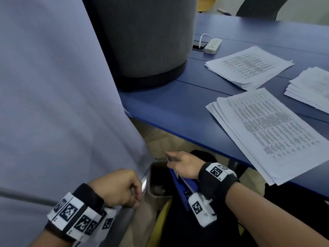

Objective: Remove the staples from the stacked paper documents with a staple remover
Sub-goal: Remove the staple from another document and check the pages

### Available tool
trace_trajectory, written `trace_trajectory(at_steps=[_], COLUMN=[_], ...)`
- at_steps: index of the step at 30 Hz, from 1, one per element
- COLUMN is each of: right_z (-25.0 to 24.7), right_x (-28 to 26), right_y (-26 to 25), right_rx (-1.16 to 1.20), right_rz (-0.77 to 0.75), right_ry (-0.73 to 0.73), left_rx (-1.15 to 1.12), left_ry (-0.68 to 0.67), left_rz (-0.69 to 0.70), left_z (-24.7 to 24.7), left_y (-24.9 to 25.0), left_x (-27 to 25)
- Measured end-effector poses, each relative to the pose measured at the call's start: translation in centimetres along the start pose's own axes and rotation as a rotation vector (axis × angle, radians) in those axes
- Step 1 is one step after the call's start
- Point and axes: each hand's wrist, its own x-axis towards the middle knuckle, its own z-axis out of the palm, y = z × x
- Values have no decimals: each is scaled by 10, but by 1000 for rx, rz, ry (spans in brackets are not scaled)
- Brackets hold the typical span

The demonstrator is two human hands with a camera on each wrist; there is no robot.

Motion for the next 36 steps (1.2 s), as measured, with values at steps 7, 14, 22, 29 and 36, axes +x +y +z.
trace_trajectory(at_steps=[7, 14, 22, 29, 36], right_z=[-23, -75, -161, -208, -249], right_x=[-29, -114, -166, -196, -233], right_y=[10, 9, 81, 129, 157], right_rx=[66, 326, 776, 979, 492], right_rz=[-165, -341, -44, 61, 203], right_ry=[255, 587, 948, 1080, 1232], left_rx=[81, -112, 138, 235, 23], left_ry=[291, 802, 483, 399, 537], left_rz=[141, 397, 67, -104, 161], left_z=[-30, -90, -119, -121, -126], left_y=[30, 129, 247, 281, 264], left_x=[17, 69, 188, 221, 214])
